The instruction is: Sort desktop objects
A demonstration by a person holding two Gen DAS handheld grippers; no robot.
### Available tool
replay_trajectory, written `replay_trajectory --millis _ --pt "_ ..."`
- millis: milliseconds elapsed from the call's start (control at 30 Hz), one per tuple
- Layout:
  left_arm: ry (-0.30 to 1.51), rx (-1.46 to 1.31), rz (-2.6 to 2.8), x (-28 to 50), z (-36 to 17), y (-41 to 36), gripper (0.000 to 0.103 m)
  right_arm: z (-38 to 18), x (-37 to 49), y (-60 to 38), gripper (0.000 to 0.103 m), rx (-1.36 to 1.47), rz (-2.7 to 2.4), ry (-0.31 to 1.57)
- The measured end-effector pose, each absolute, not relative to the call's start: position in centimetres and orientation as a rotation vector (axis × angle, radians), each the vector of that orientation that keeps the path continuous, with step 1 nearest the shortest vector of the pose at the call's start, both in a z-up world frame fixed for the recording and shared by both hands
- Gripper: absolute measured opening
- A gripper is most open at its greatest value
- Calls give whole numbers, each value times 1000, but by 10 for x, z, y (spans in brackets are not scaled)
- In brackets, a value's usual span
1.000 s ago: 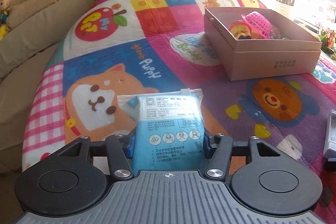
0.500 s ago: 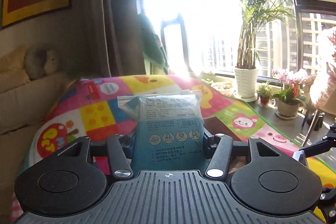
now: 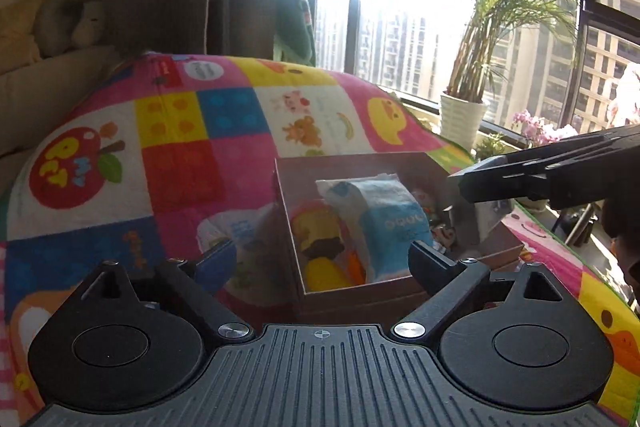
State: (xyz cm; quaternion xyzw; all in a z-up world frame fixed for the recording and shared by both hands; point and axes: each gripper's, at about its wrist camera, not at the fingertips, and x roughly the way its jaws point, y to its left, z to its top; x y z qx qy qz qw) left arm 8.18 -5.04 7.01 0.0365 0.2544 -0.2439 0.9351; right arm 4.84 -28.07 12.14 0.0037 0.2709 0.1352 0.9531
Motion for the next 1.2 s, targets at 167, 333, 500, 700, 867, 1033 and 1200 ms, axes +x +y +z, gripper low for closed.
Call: replay_trajectory --millis 167,333,500,700,867,1033,1200 --pt "559 67 -552 78 48 -55 98 96 91 -290 83 157 244 651" --pt "610 33 -587 85 29 -65 98 74 96 -323 88 296 156 711" --pt "615 24 -580 83 28 -64 99 53 107 -324 100 404 219 769" --pt "643 32 -377 88 33 -36 101 52 147 -291 98 407 308 754" --pt "660 36 -130 65 36 -16 103 69 126 -277 102 393 264 624" --pt "705 -10 -105 49 22 -20 103 63 52 -265 103 213 230 570" --pt "701 22 -49 45 3 -35 103 23 21 -248 103 79 191 683"
